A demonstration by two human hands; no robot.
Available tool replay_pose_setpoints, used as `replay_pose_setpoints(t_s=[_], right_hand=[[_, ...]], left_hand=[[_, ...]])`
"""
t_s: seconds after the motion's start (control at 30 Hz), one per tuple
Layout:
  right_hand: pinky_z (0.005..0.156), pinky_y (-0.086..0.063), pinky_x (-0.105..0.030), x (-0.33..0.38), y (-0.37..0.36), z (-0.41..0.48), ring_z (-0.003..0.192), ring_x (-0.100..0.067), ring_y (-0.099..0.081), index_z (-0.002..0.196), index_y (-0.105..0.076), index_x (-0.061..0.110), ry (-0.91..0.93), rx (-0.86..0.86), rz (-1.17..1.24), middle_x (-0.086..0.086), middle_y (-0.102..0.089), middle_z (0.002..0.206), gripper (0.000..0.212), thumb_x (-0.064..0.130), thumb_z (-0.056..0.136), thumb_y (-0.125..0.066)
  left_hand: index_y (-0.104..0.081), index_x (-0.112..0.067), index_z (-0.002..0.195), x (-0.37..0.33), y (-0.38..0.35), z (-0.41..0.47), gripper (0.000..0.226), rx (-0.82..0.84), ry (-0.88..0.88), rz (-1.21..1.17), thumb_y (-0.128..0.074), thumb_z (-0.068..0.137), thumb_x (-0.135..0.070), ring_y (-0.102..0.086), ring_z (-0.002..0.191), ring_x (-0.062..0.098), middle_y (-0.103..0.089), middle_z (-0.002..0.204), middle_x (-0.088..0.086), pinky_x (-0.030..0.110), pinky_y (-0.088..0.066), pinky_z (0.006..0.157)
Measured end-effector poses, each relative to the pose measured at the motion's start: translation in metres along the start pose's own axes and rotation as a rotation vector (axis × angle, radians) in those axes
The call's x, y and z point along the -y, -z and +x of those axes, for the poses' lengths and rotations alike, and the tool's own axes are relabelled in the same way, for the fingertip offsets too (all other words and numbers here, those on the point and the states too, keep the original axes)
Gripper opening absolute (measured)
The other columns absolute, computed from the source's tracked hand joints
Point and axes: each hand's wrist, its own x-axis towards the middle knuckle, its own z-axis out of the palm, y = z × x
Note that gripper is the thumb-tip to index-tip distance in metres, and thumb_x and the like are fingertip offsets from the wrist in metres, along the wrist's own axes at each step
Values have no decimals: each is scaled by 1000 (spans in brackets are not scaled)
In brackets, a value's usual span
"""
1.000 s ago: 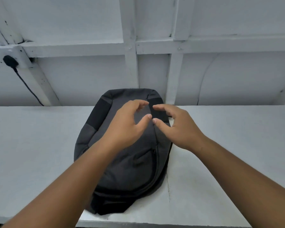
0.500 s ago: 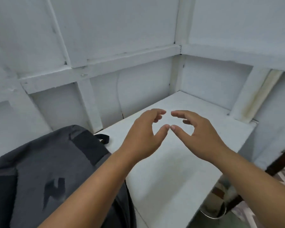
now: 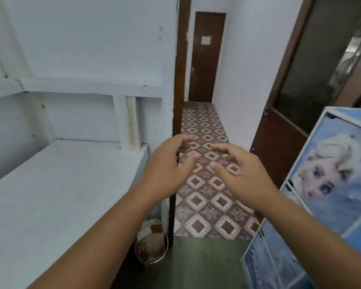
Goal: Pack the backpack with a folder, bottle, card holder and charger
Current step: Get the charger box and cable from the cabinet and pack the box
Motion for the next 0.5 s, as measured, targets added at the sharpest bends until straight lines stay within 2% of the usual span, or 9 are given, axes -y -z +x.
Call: replay_pose_setpoints(t_s=[0.1, 0.17, 0.23, 0.33, 0.5], right_hand=[[96, -50, -23, -24, 67, -38, 115, 5, -58, 125, -60, 39, -60, -110, -114, 26, -63, 122, 34, 43, 91, -62], [95, -52, -27, -38, 114, -70, 110, 1, -61, 127, -61, 34, -119, -174, -191, 19, -64, 121, 36, 43, 92, -63], [97, -50, -27, -47, 157, -102, 112, 4, -59, 128, -63, 31, -168, -234, -260, 19, -64, 124, 37, 41, 92, -65], [101, -50, -30, -52, 215, -152, 115, 0, -59, 126, -66, 25, -238, -343, -349, 15, -66, 123, 34, 31, 93, -69], [99, -49, -26, -46, 275, -218, 117, 0, -59, 127, -65, 21, -340, -487, -440, 11, -66, 125, 36, 27, 92, -69]], left_hand=[[-58, -34, 134, -48, -61, 13, 40, 94, -111, -72, -67, 95, -37, -59, 111, -2, -64, 121, -16, 28, -53, 95], [-58, -32, 133, -87, -101, 18, 40, 149, -189, -113, -67, 95, -36, -59, 110, 0, -64, 119, -13, 29, -53, 94], [-60, -31, 131, -124, -140, 19, 37, 187, -260, -171, -67, 94, -33, -60, 108, 0, -65, 116, -12, 28, -53, 91], [-61, -29, 129, -179, -194, 11, 36, 278, -355, -266, -68, 94, -31, -61, 108, 1, -66, 117, -11, 23, -51, 89], [-59, -30, 130, -248, -258, -9, 36, 422, -476, -403, -67, 95, -32, -60, 110, -3, -65, 118, -11, 12, -47, 88]])
